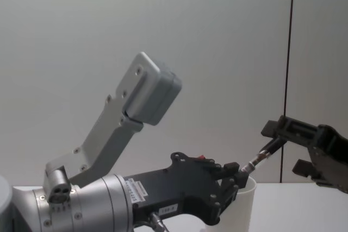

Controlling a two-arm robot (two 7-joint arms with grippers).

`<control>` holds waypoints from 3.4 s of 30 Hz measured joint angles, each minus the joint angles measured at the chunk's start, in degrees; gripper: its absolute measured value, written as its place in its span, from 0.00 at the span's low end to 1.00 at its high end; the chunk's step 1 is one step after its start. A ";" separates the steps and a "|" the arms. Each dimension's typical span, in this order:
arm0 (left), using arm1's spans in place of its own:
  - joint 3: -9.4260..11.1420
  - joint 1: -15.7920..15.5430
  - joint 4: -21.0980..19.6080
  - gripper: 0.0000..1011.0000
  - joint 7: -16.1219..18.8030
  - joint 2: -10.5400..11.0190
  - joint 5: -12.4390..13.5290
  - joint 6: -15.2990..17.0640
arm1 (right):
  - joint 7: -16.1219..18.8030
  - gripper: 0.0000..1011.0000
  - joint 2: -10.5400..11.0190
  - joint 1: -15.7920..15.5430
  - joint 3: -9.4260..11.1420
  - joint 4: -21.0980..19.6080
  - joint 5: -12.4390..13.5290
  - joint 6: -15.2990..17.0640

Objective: Place the pen into the pen holder.

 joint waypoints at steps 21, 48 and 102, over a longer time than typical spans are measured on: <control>0.00 0.00 0.00 0.13 0.00 0.00 0.00 0.00 | -2.44 0.99 -0.37 -0.16 -0.54 0.09 5.59 -1.40; 0.00 0.00 0.00 0.13 0.00 0.00 0.00 0.00 | -2.09 0.34 0.15 -1.02 -2.41 -0.94 5.46 -5.34; 0.00 -0.01 0.00 0.99 -0.02 0.00 0.02 0.00 | 2.06 0.12 3.14 2.86 -3.61 1.76 -1.14 -11.64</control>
